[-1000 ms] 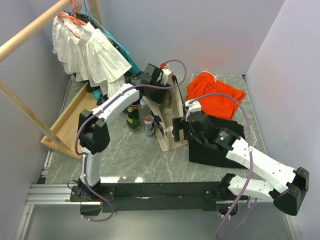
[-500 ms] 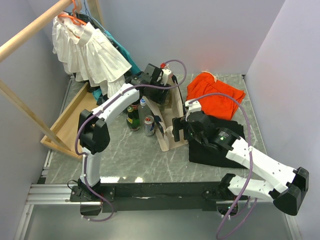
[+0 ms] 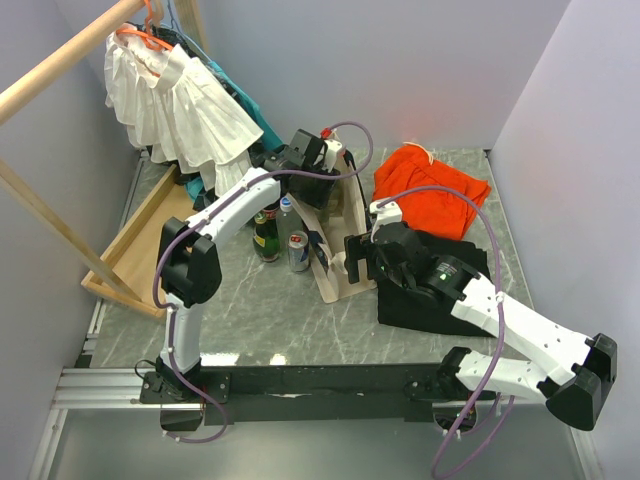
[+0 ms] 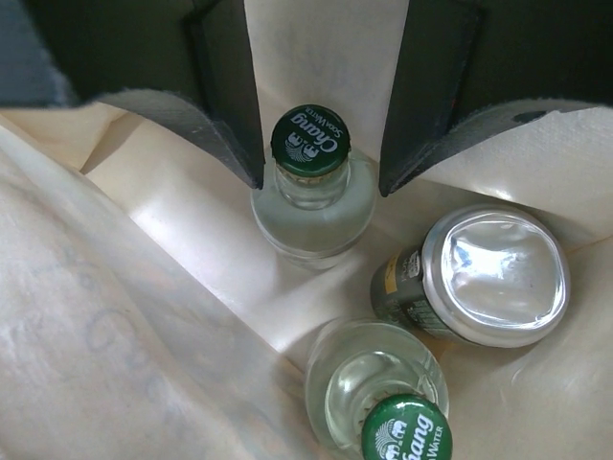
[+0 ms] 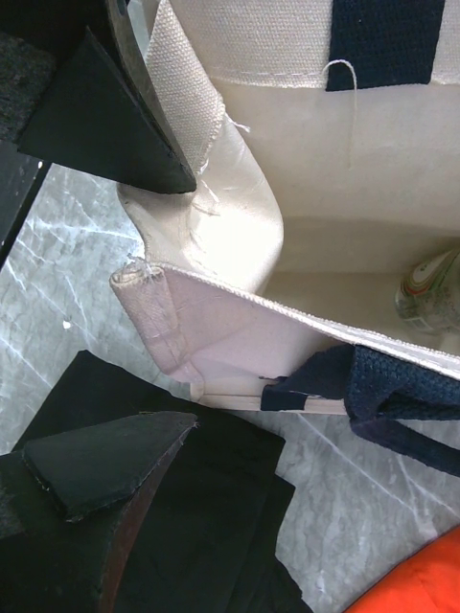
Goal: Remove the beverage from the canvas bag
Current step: Take out the drink from the canvas bag.
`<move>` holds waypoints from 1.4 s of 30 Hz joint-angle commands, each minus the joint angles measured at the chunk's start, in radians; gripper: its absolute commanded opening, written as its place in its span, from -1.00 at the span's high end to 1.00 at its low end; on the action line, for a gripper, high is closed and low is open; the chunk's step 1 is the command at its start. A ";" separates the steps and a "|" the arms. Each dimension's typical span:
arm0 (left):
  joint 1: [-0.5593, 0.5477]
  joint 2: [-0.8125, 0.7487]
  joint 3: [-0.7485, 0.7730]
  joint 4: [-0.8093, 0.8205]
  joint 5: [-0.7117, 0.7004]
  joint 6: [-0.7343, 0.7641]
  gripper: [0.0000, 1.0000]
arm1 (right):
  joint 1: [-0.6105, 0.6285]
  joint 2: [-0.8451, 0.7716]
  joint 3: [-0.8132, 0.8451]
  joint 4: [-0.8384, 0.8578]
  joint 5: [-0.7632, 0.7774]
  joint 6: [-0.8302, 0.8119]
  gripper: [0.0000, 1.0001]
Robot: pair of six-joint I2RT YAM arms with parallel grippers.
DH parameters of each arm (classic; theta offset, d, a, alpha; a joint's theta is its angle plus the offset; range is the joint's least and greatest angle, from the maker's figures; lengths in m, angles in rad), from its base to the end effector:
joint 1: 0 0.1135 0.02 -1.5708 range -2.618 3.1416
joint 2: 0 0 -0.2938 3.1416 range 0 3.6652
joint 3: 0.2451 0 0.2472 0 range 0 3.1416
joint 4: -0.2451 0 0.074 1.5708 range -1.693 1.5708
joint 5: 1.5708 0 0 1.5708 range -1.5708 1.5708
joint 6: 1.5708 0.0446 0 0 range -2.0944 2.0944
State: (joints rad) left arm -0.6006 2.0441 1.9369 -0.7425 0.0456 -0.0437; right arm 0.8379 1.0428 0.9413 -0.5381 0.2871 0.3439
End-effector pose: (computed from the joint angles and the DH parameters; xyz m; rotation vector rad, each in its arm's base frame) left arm 0.3924 -0.2713 0.3199 0.6935 2.3492 -0.3454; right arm 0.1501 0.1479 0.3330 -0.3823 2.1687 0.3511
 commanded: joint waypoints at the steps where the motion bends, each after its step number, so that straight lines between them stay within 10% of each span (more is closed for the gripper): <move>1: 0.010 0.013 -0.013 -0.037 -0.029 -0.001 -0.06 | 0.009 0.013 -0.010 -0.074 0.011 -0.017 -1.00; 17: 0.009 -0.005 0.002 -0.032 0.017 -0.001 0.98 | 0.007 0.005 -0.018 -0.074 0.017 -0.016 -1.00; 42: 0.007 -0.056 0.155 -0.041 0.080 -0.031 0.98 | 0.009 0.014 0.001 -0.080 0.007 -0.016 -1.00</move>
State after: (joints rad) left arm -0.5987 2.0441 2.0106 -0.8265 0.1085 -0.0505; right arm 0.8383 1.0431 0.9413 -0.5446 0.2874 0.3466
